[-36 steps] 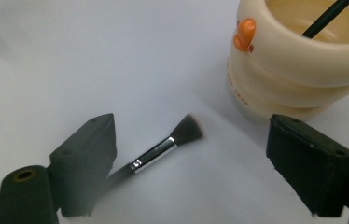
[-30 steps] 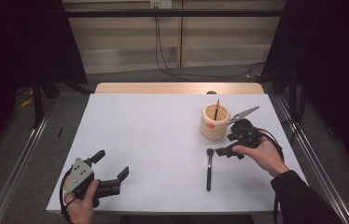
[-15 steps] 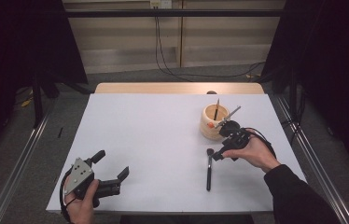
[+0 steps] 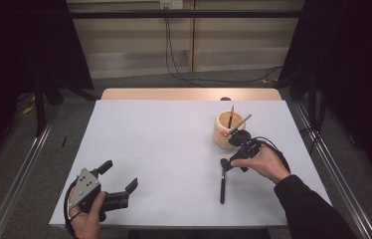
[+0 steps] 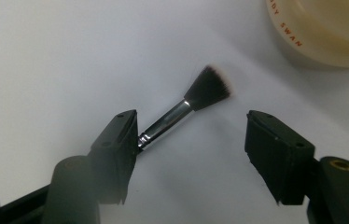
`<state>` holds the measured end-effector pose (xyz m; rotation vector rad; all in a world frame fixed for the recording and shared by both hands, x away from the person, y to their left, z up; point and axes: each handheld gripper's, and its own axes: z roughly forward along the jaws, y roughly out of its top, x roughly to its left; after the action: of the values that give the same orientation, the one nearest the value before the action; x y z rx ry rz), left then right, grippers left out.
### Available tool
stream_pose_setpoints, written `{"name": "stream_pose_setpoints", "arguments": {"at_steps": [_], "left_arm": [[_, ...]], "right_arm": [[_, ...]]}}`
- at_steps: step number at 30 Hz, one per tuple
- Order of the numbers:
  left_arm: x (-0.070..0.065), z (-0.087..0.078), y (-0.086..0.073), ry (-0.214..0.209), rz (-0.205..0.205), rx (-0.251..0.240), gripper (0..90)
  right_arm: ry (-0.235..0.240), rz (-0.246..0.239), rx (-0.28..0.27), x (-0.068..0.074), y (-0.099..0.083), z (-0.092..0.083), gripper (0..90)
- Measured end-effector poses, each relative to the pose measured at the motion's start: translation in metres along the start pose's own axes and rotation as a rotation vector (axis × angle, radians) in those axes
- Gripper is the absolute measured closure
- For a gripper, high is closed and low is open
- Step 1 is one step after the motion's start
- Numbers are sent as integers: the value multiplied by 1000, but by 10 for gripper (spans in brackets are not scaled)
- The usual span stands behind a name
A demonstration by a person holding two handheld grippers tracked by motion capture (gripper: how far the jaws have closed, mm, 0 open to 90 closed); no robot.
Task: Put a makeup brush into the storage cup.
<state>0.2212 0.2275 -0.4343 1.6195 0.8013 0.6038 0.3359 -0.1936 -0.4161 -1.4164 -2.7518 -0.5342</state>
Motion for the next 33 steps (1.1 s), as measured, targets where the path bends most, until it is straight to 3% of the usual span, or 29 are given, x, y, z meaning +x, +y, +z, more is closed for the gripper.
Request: {"name": "stream_pose_setpoints", "arguments": {"at_steps": [9,20,27,33], "left_arm": [[0,0,0,2,6,4,14],[0,0,0,-2,-1,0,14],[0,0,0,2,0,1,14],[-1,1,0,-6,5,2,14]], "right_arm": [[-6,125,50,1,2,13,447],[4,185,59,3,4,23,507],[-4,195,80,6,4,31,523],[-15,196,98,4,3,35,589]]}}
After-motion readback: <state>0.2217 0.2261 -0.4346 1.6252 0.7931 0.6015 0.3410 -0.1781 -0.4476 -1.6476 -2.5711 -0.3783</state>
